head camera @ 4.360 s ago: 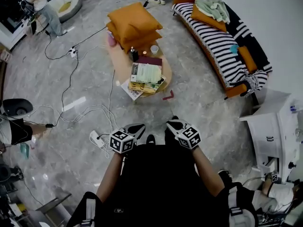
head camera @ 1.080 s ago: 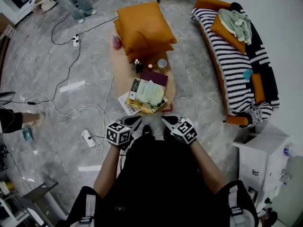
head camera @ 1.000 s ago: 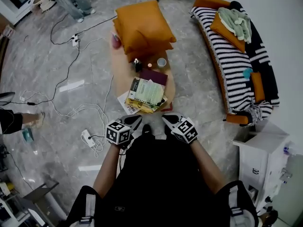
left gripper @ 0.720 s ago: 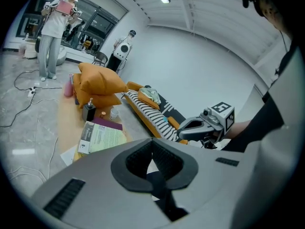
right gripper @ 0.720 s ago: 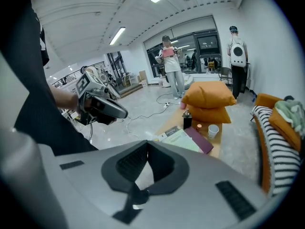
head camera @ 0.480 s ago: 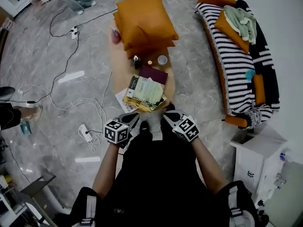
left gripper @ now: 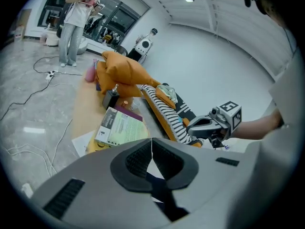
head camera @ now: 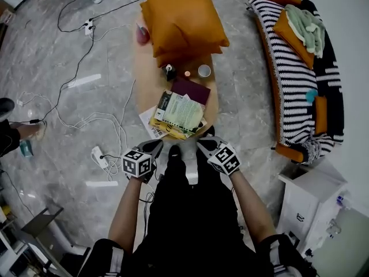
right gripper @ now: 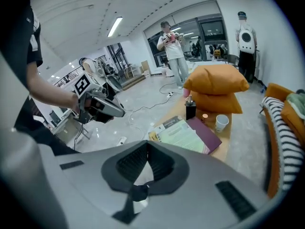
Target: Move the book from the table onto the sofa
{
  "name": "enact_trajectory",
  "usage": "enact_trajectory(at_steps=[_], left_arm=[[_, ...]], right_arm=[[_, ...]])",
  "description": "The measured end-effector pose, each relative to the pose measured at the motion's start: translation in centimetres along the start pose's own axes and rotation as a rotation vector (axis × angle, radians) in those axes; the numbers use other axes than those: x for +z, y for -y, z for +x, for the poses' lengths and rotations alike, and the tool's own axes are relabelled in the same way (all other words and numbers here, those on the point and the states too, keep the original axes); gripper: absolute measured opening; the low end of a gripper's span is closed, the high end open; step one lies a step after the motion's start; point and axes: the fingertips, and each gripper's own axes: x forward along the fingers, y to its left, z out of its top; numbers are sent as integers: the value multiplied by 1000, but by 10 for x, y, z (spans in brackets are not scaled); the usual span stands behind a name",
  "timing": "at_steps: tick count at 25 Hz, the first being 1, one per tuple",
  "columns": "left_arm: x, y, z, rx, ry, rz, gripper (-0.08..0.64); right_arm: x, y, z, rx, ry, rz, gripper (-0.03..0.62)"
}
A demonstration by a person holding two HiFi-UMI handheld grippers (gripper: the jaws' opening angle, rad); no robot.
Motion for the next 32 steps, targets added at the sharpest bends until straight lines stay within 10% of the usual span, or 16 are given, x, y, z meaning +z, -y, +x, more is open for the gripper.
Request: enact_trajectory(at_steps=[7,11,17,22,32], left_arm=[[-20,-68,44,66,18,-25,11],[-19,-105,75,47,126,-190,11],[-27,-156,108,17,276,-373,15],[-20,-187,114,54,371,-382,133],[-18,-222,109,195,390,-307,139]], right_arm=[[-52,52,45,-13,-66,22,8],[-79,99,68,-82,-20,143,8],[-100,173,114,-153,106,424,187],[-99,202,148,-64,170,562,215],[-87,196,166,134,237,678,249]])
